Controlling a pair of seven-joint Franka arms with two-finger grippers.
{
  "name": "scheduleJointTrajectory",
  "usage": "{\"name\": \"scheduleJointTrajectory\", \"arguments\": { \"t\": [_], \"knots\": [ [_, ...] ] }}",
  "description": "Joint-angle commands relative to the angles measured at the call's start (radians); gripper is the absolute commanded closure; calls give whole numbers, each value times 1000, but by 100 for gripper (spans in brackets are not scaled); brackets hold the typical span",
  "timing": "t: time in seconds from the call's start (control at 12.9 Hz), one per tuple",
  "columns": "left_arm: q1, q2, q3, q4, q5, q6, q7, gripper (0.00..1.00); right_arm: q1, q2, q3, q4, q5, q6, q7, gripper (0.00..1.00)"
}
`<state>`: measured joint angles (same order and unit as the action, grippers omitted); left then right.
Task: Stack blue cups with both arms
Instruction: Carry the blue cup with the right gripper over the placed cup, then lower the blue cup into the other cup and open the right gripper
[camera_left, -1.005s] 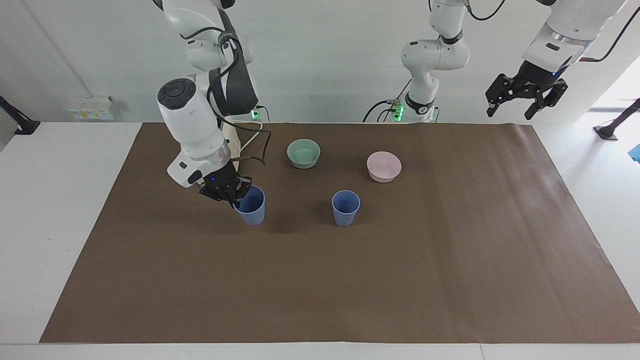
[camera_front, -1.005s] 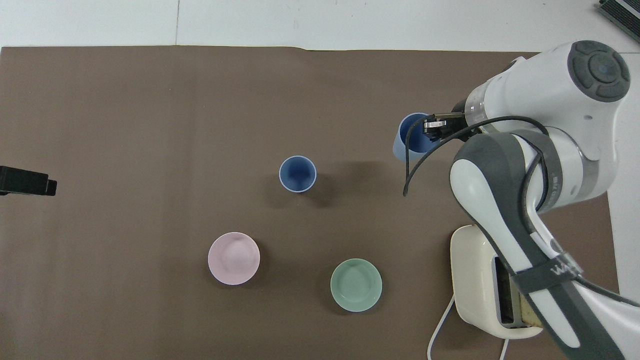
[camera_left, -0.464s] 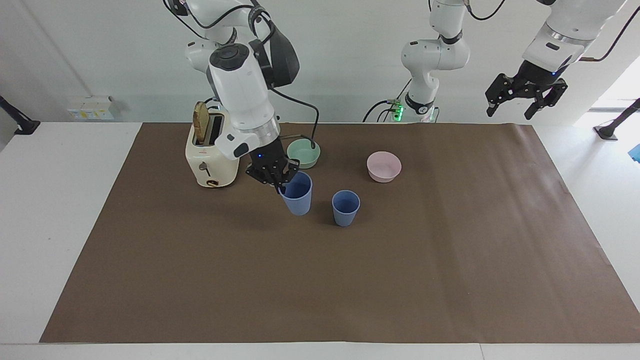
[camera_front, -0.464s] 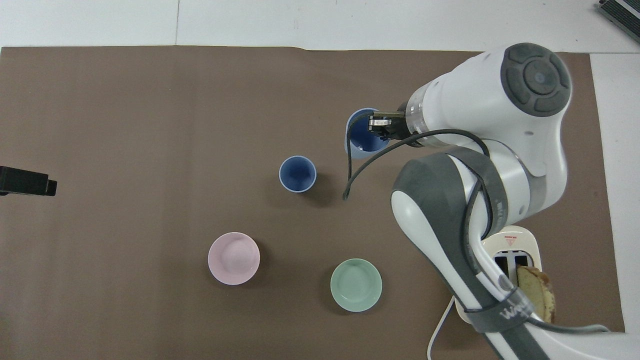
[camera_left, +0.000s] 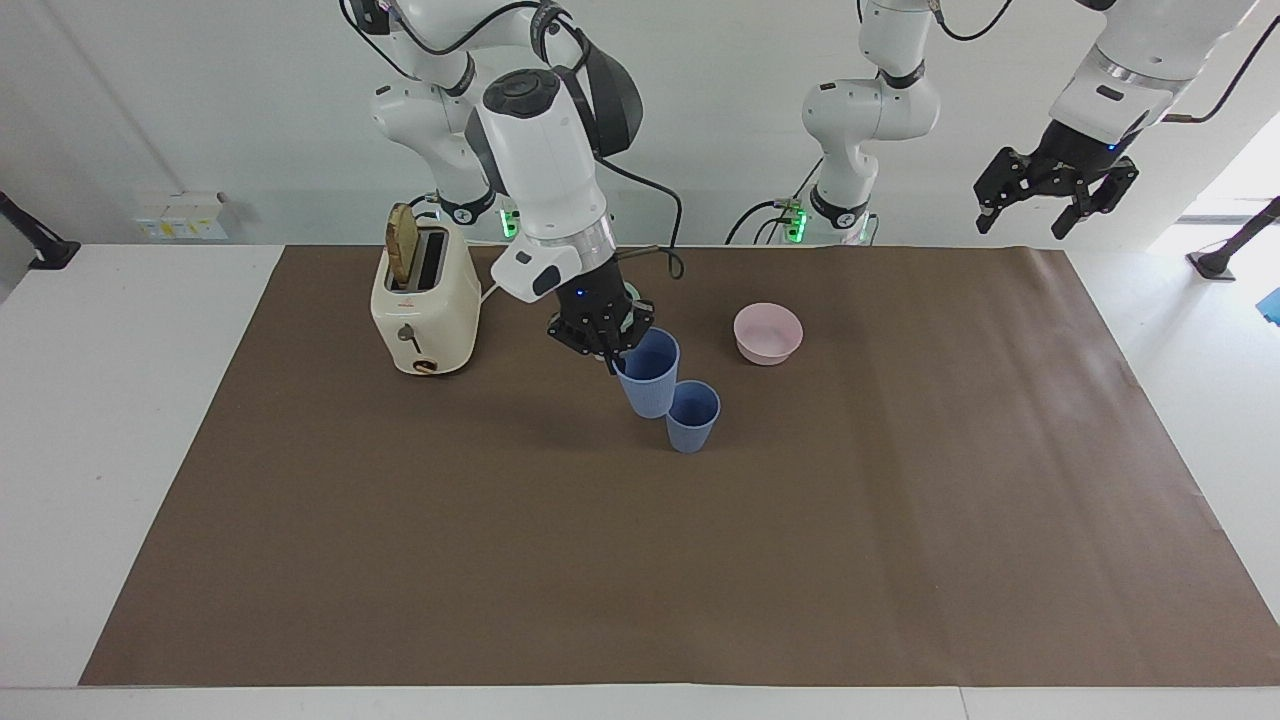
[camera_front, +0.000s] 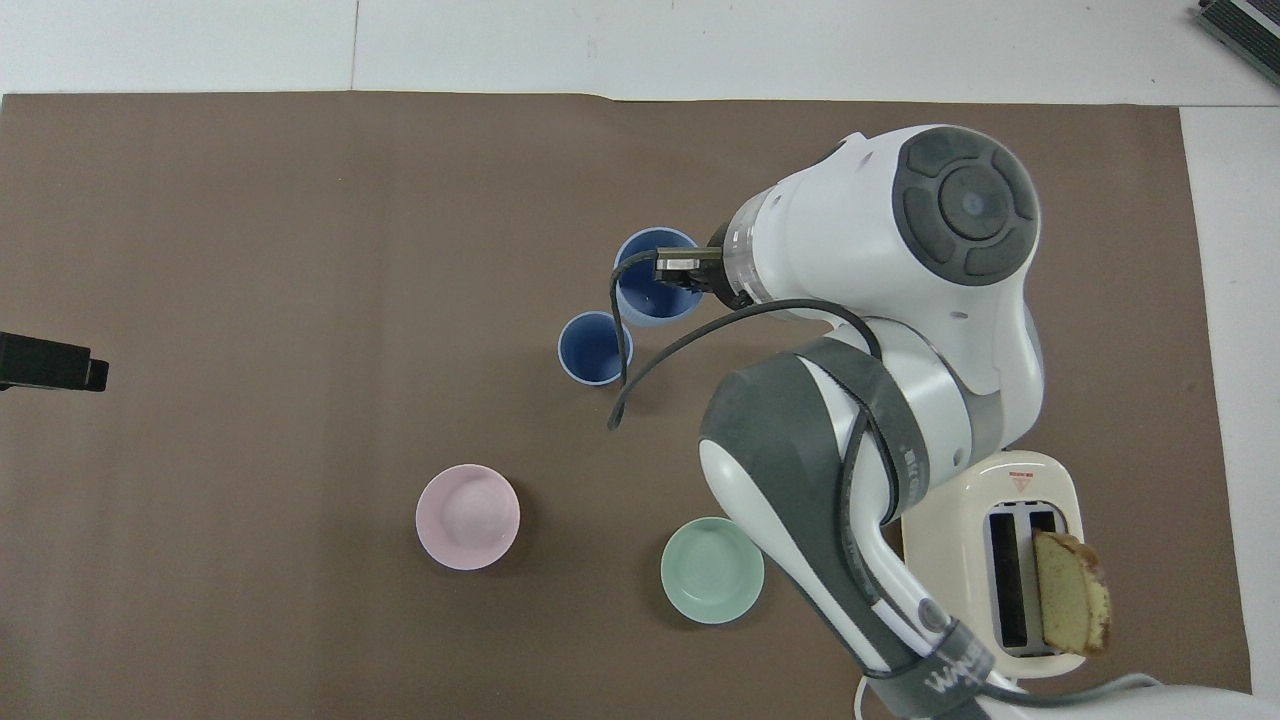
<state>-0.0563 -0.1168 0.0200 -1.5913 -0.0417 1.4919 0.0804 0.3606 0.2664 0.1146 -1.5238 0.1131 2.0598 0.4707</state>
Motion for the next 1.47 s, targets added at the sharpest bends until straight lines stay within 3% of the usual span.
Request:
{"name": "scheduleJointTrajectory", "arguments": {
  "t": [0.0, 0.15, 1.39],
  "knots": [
    [13, -18, -6, -15, -4, -10, -1, 0, 18, 40, 28, 21, 30, 17, 26, 100],
    [13, -18, -6, -15, -4, -10, -1, 0, 63, 74, 27, 20, 26, 61, 52, 100],
    [13, -18, -6, -15, -4, -10, -1, 0, 54, 89, 25, -61, 7, 69, 39, 100]
  ]
}}
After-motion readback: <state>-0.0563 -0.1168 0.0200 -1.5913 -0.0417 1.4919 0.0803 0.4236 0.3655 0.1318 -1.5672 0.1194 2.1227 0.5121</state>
